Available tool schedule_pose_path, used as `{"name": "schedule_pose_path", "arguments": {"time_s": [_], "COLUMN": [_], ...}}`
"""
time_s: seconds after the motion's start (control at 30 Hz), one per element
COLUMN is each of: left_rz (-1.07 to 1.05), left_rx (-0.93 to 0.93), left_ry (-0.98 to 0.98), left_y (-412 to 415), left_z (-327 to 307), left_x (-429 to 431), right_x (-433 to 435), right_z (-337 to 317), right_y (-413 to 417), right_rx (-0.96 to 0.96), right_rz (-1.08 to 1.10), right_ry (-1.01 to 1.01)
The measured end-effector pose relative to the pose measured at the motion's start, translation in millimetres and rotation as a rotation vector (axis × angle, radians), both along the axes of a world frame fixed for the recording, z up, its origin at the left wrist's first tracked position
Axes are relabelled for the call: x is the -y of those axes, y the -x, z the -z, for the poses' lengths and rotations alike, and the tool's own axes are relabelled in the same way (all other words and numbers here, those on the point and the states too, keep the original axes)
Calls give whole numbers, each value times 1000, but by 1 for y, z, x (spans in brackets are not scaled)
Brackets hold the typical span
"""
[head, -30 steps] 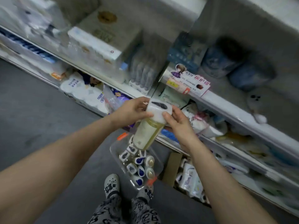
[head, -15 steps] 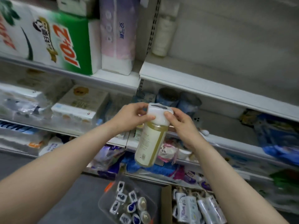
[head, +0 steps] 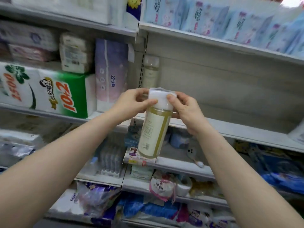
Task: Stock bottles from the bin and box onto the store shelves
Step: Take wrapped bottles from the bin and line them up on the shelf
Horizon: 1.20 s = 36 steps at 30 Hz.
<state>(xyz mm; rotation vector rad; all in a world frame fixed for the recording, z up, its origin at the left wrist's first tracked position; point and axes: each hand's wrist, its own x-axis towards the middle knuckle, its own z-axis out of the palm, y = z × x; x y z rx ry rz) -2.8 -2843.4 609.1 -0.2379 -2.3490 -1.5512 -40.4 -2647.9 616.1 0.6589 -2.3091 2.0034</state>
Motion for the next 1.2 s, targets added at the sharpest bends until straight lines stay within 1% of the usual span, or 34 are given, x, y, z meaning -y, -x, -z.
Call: {"name": "schedule_pose_path", "arguments": {"time_s": [0.23,0.4,0.73,0.97,1.03,1.13,1.2], "left_rz": [-41,-68,-47,-72,-106,-145,-195], "left_rx": [-97,-136,-128,-168,-205,-232,-247], "left_ry": [-61,-98,-136,-76,-118,-166,-50], "left_y": [31,58,106,118,114,100,90], "left_z": [-35,-39,-19,-10,0,27,49], "left_x": [-8,-14,-19,-21,-22,-28,-36], "right_x": [3,4,2,10,13,16,17], "right_z": [-43,-54,-40,-18,-6,9,15], "right_y": [34,56,100,112,109,104,103], "right_rx": [-57,-91,-61,-68,-42,66,140], "right_rz": [-23,-22,-6,50,37,3,-8], "right_ry": [58,75,88,162,148,122,96]}}
